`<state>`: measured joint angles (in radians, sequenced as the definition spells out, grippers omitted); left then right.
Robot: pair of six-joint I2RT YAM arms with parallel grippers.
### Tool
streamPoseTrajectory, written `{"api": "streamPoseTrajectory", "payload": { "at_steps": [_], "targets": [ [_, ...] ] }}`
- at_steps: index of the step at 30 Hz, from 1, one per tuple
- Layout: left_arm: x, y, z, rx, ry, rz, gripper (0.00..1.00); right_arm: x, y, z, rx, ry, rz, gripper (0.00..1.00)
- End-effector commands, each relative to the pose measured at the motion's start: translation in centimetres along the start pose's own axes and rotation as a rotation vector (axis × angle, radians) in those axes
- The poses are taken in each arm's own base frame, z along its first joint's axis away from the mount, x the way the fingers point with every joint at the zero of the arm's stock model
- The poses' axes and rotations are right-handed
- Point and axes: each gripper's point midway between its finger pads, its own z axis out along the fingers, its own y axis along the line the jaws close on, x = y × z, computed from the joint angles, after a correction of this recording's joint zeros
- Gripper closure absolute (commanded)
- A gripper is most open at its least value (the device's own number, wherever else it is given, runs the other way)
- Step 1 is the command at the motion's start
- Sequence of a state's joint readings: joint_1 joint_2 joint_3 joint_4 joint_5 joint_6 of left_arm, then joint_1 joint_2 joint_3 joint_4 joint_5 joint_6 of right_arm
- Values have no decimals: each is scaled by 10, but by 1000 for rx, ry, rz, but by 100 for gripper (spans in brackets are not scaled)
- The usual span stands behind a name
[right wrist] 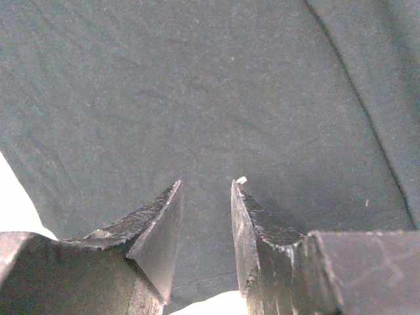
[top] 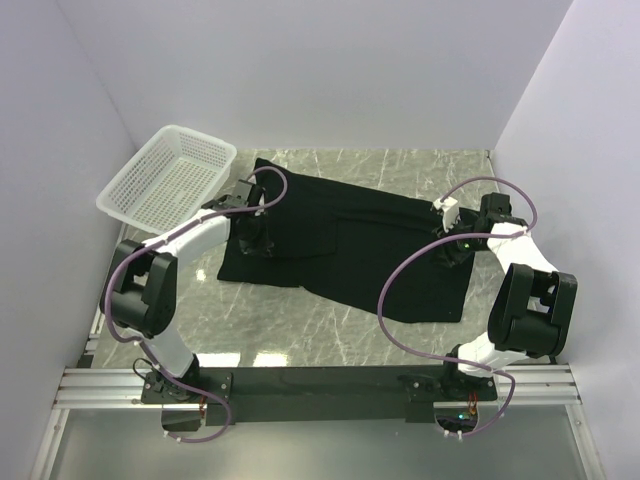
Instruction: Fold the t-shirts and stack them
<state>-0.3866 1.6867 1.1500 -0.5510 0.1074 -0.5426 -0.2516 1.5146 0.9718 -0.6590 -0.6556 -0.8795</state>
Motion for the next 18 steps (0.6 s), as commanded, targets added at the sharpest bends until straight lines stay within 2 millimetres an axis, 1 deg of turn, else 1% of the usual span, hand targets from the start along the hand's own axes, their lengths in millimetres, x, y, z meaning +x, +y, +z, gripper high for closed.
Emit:
{"api": "streamPoseTrajectory", "payload": {
  "at_steps": [1,7,11,18],
  "targets": [
    [-6,8,-10,-19,-28,0,99,-7,-3,-3,19,-33,-20,57],
    [-15,19,-11,-43,-45,-4,99,-5,-4,-4,30,-25,-21,57],
    [-13,19,-11,-35,-26,6,99,-4,-5,-3,35,-25,-18,57],
    [-13,22,-19,-32,-43,-7,99,-3,-10,-3,64,-21,-8,57]
  ]
}}
